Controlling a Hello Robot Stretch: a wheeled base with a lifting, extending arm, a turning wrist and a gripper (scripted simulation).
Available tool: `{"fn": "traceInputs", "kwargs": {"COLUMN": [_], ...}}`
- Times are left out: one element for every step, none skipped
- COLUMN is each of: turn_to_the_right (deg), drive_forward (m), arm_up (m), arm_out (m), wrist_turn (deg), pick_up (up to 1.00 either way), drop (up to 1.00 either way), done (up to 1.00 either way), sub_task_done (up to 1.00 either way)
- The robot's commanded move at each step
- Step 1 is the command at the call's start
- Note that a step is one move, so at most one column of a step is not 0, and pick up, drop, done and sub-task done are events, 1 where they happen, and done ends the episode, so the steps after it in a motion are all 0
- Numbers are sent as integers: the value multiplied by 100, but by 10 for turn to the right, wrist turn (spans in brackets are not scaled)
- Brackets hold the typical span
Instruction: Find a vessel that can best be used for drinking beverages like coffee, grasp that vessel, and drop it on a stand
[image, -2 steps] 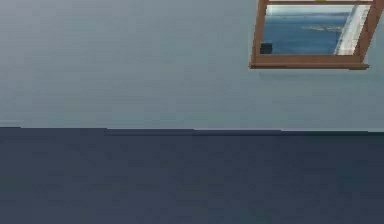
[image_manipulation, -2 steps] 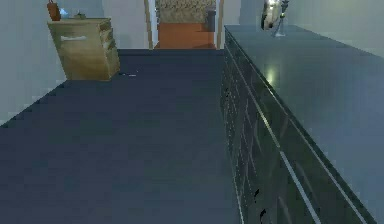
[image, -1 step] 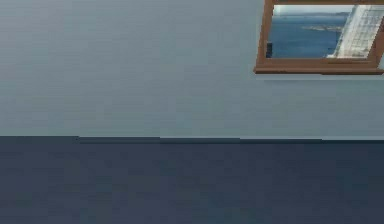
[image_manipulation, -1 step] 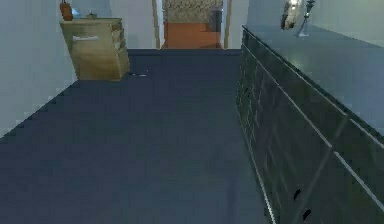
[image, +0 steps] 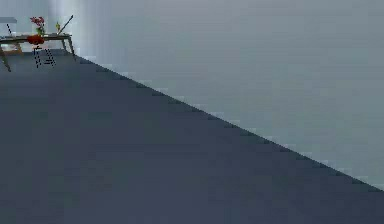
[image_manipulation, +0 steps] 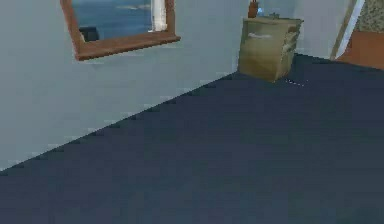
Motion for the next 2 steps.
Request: {"fn": "traceInputs", "kwargs": {"turn_to_the_right": [-420, 0], "drive_forward": [0, 30], "arm_up": [0, 0], "arm_out": [0, 0], "wrist_turn": [0, 0], "pick_up": [0, 0], "drop": [0, 0], "done": [0, 0], "sub_task_done": [0, 0]}}
